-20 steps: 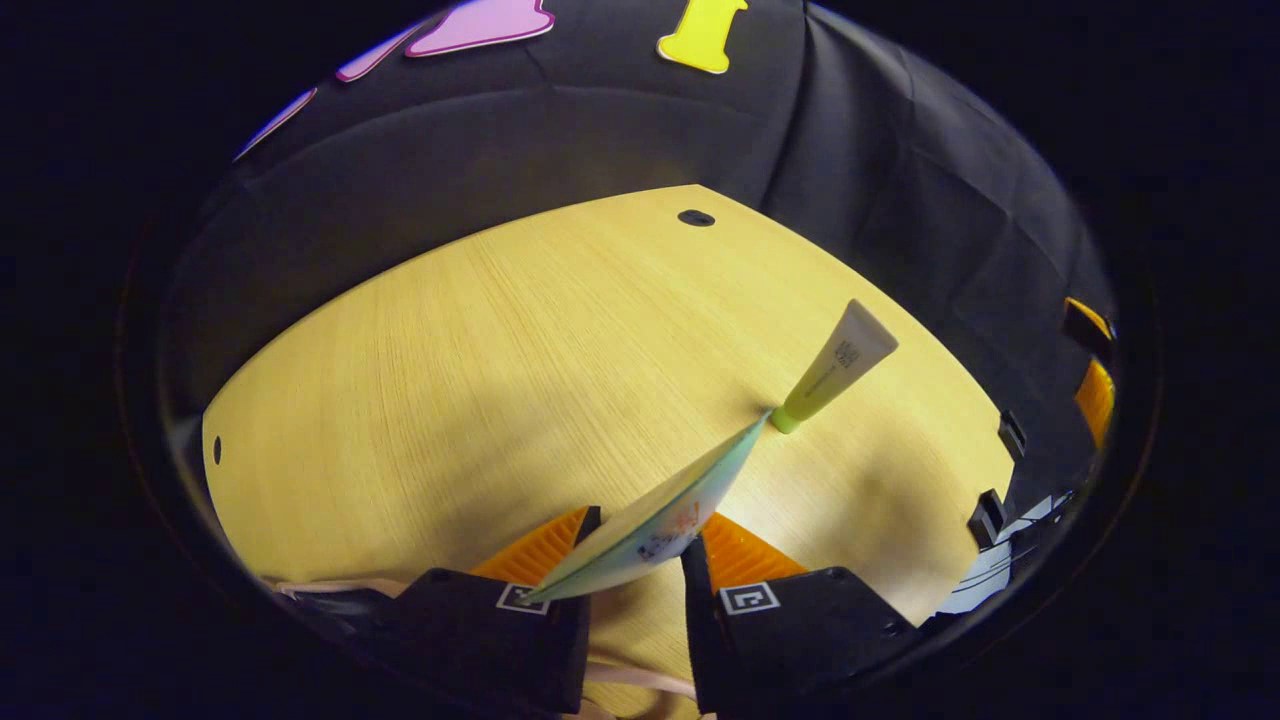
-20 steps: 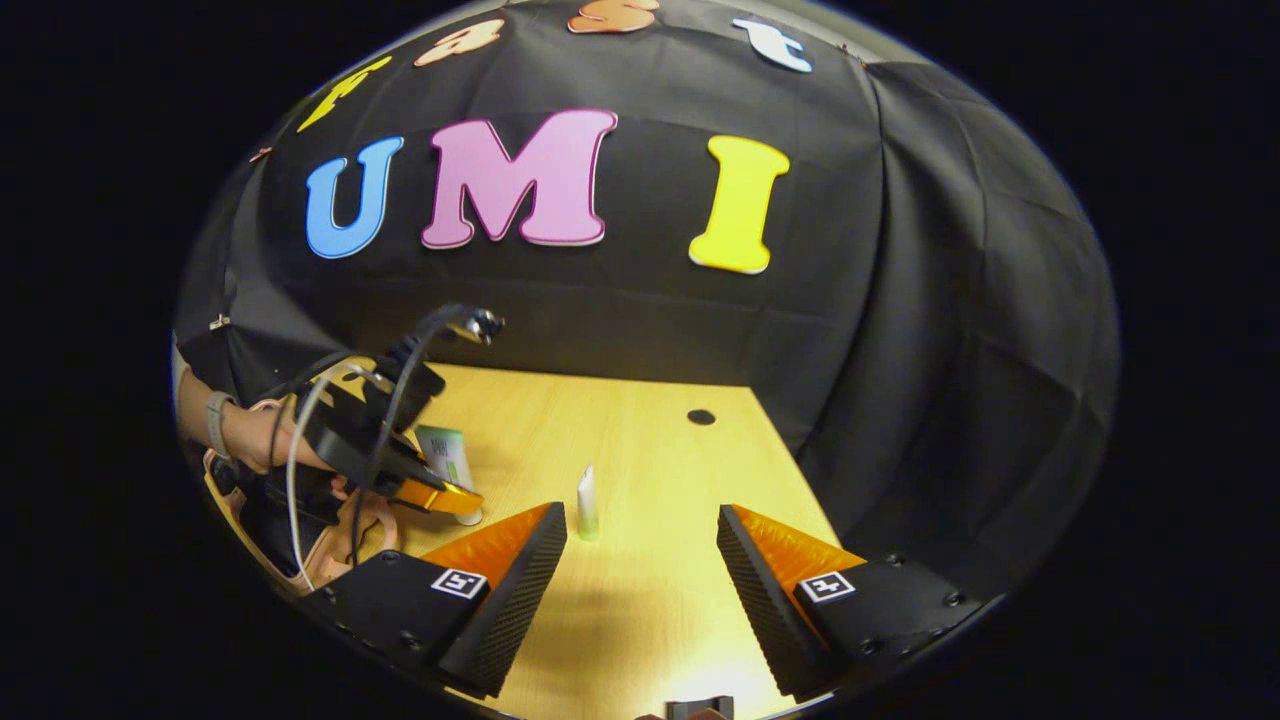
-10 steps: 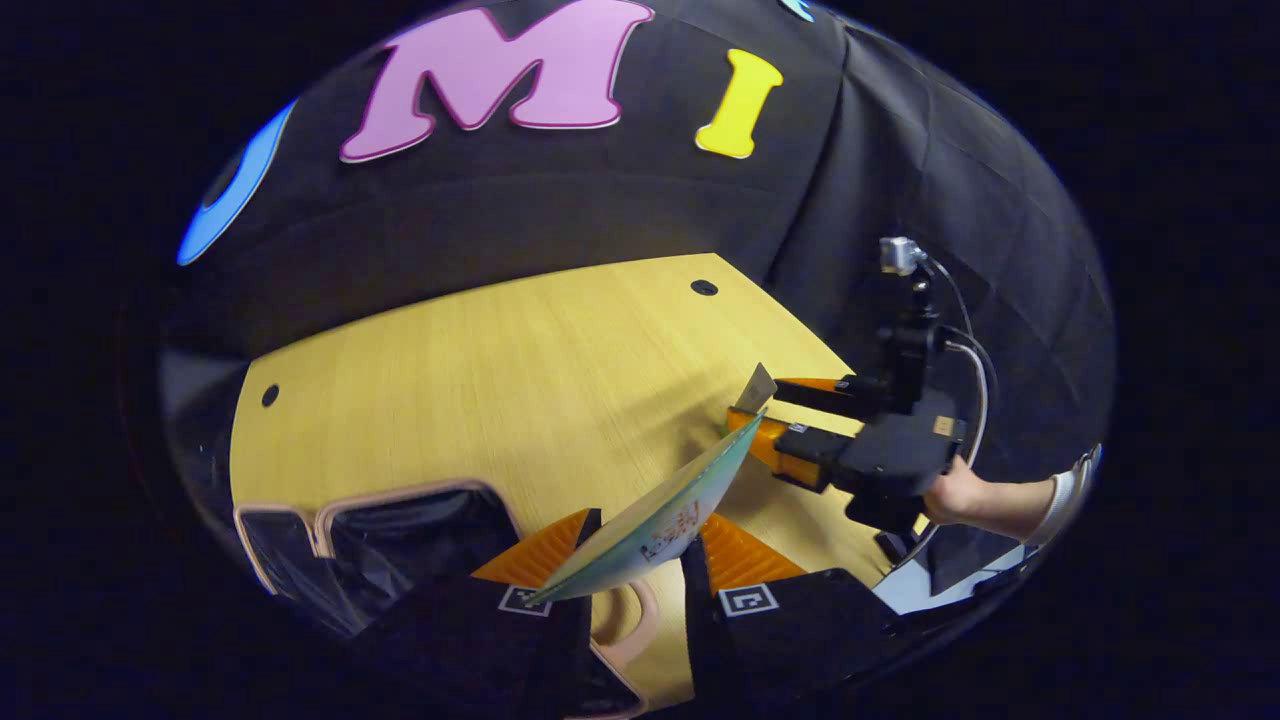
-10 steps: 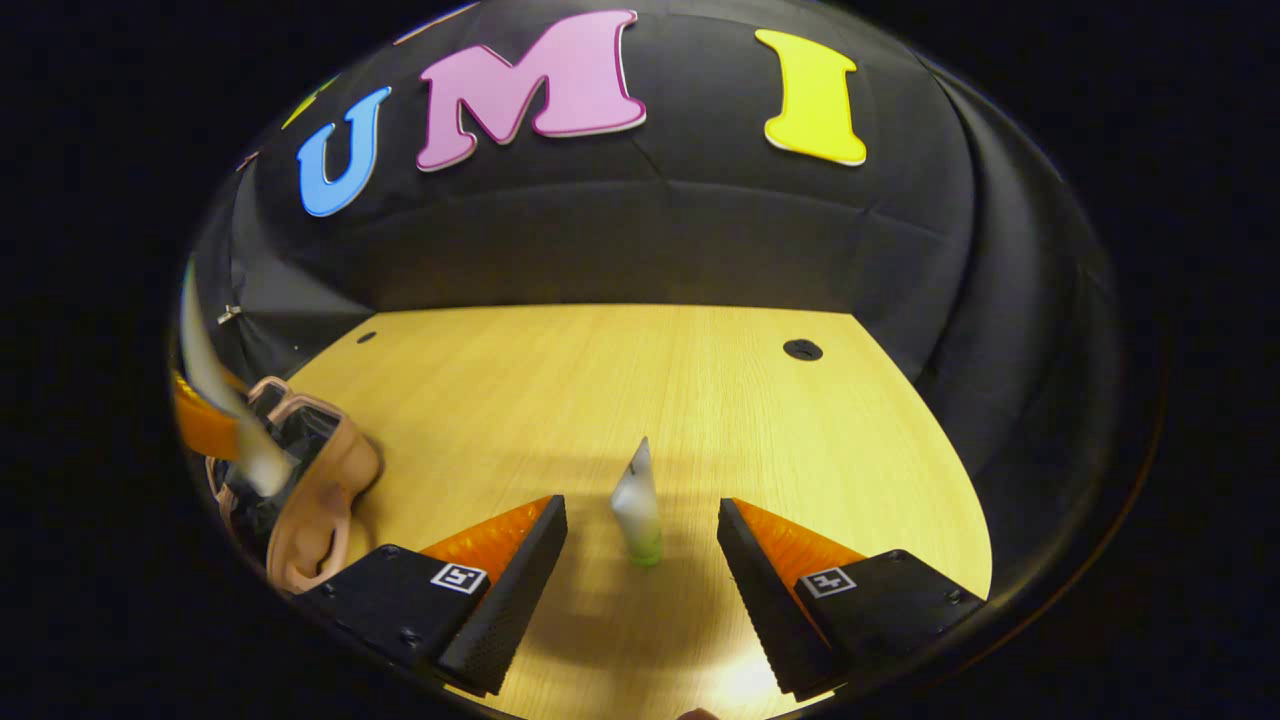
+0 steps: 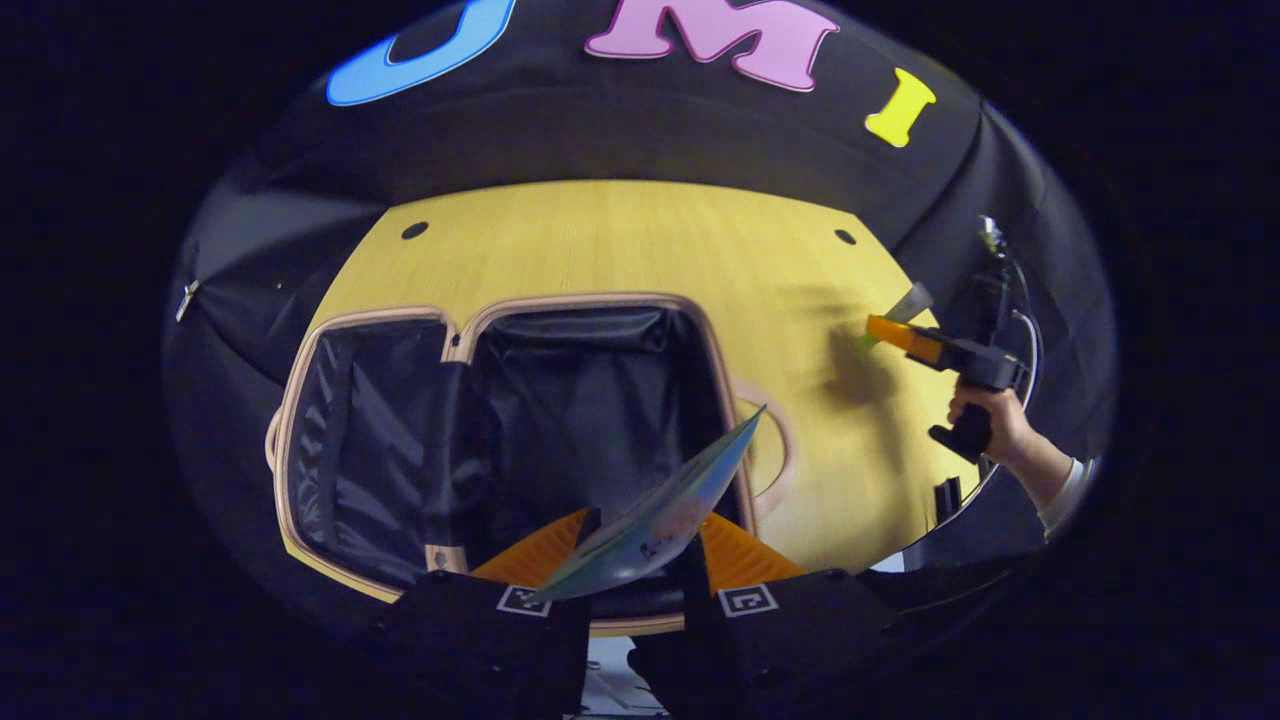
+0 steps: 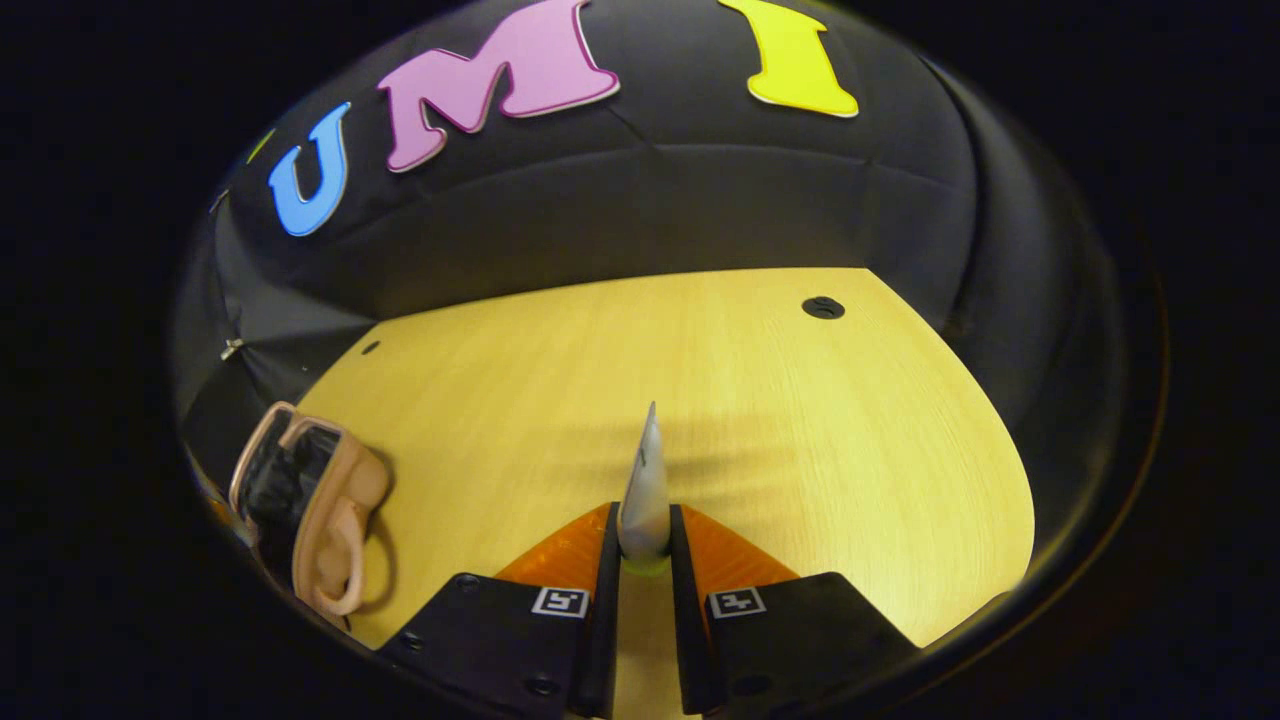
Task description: First open the suitcase, pack the skin care products into it, and then close the suitcase.
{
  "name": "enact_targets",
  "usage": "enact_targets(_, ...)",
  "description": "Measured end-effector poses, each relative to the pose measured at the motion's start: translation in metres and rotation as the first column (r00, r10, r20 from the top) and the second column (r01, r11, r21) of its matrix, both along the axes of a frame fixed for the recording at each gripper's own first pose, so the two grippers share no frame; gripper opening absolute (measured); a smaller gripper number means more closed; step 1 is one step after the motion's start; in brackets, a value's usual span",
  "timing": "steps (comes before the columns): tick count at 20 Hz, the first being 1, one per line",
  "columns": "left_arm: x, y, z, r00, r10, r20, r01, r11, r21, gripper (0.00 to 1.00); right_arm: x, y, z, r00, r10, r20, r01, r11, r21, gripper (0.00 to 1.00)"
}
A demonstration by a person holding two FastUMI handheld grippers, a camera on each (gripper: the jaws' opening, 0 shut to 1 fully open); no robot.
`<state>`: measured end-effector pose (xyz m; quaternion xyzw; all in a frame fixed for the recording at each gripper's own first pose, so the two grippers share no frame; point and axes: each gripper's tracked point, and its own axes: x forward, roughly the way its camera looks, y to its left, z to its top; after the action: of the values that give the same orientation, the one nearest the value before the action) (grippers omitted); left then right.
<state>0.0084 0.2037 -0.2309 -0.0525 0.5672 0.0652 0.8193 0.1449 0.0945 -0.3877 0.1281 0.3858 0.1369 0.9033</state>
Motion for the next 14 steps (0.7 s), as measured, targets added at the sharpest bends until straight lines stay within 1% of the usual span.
enact_targets(1, -0.003, 0.017, -0.007, 0.999, 0.014, -0.045, -0.013, 1.000, 0.015, 0.42, -0.009, 0.006, 0.016, 0.999, 0.026, 0.020, -0.026, 1.000, 0.017, 0.29)
enact_targets(3, -0.014, 0.033, -0.030, 0.986, 0.051, -0.157, -0.051, 0.999, 0.001, 0.42, -0.031, 0.017, 0.048, 0.996, 0.074, 0.050, -0.076, 0.996, 0.039, 0.28)
enact_targets(4, -0.025, 0.041, -0.044, 0.968, 0.070, -0.239, -0.077, 0.997, -0.020, 0.42, -0.040, 0.023, 0.061, 0.994, 0.095, 0.063, -0.098, 0.994, 0.047, 0.28)
enact_targets(5, -0.032, 0.047, -0.057, 0.950, 0.092, -0.298, -0.104, 0.994, -0.024, 0.42, -0.050, 0.031, 0.073, 0.991, 0.114, 0.069, -0.118, 0.992, 0.054, 0.28)
enact_targets(7, -0.045, 0.056, -0.085, 0.911, 0.127, -0.393, -0.154, 0.987, -0.039, 0.42, -0.066, 0.049, 0.093, 0.984, 0.158, 0.087, -0.164, 0.984, 0.074, 0.28)
enact_targets(8, -0.048, 0.057, -0.094, 0.893, 0.149, -0.424, -0.187, 0.981, -0.050, 0.43, -0.074, 0.061, 0.101, 0.980, 0.178, 0.088, -0.185, 0.979, 0.085, 0.28)
enact_targets(9, -0.044, 0.059, -0.101, 0.896, 0.158, -0.416, -0.199, 0.978, -0.056, 0.42, -0.081, 0.074, 0.108, 0.976, 0.200, 0.089, -0.208, 0.973, 0.102, 0.28)
enact_targets(10, -0.044, 0.059, -0.106, 0.901, 0.155, -0.404, -0.198, 0.978, -0.068, 0.49, -0.088, 0.091, 0.113, 0.970, 0.225, 0.088, -0.234, 0.965, 0.115, 0.28)
enact_targets(11, -0.043, 0.056, -0.106, 0.912, 0.144, -0.385, -0.190, 0.978, -0.084, 0.48, -0.096, 0.104, 0.116, 0.964, 0.251, 0.083, -0.260, 0.958, 0.119, 0.28)
enact_targets(13, -0.041, 0.051, -0.096, 0.936, 0.122, -0.330, -0.164, 0.981, -0.103, 0.58, -0.110, 0.137, 0.117, 0.953, 0.300, 0.050, -0.304, 0.942, 0.141, 0.29)
enact_targets(14, -0.039, 0.050, -0.089, 0.949, 0.112, -0.295, -0.147, 0.984, -0.100, 0.66, -0.118, 0.155, 0.117, 0.947, 0.319, 0.025, -0.319, 0.933, 0.164, 0.28)
